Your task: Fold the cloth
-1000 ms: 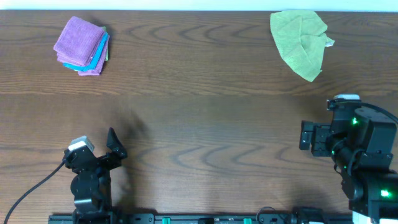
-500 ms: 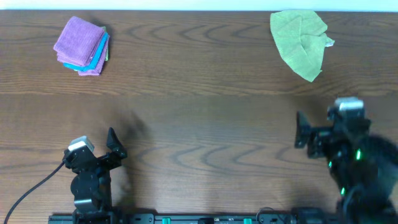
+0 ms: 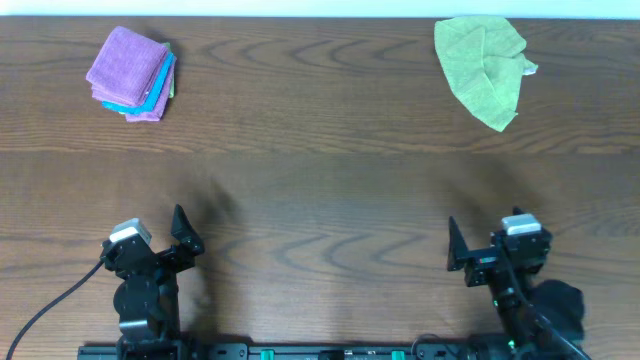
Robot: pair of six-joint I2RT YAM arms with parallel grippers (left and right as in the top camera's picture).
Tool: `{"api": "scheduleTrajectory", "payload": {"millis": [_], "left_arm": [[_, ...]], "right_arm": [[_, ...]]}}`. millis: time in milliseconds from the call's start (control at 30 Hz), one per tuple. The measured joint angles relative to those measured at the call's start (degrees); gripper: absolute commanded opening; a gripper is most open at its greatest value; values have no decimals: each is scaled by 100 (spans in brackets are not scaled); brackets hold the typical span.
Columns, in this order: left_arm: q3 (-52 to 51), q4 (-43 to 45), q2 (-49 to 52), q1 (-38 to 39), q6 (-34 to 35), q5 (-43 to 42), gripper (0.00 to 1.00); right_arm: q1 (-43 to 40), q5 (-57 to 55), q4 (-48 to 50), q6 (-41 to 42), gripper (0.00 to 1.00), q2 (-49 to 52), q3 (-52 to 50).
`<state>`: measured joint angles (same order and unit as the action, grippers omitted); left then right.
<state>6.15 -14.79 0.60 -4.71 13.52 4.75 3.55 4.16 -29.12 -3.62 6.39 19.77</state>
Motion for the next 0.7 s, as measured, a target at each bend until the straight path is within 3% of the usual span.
{"api": "scheduleTrajectory", "payload": {"millis": [200,700], "left_arm": [[0,0,0,0,0,0,95],[0,0,0,0,0,0,95]], "right_arm": [[0,0,243,0,99,-463,-807],[-26,-76,321,-39,99,-566,-1156]]}}
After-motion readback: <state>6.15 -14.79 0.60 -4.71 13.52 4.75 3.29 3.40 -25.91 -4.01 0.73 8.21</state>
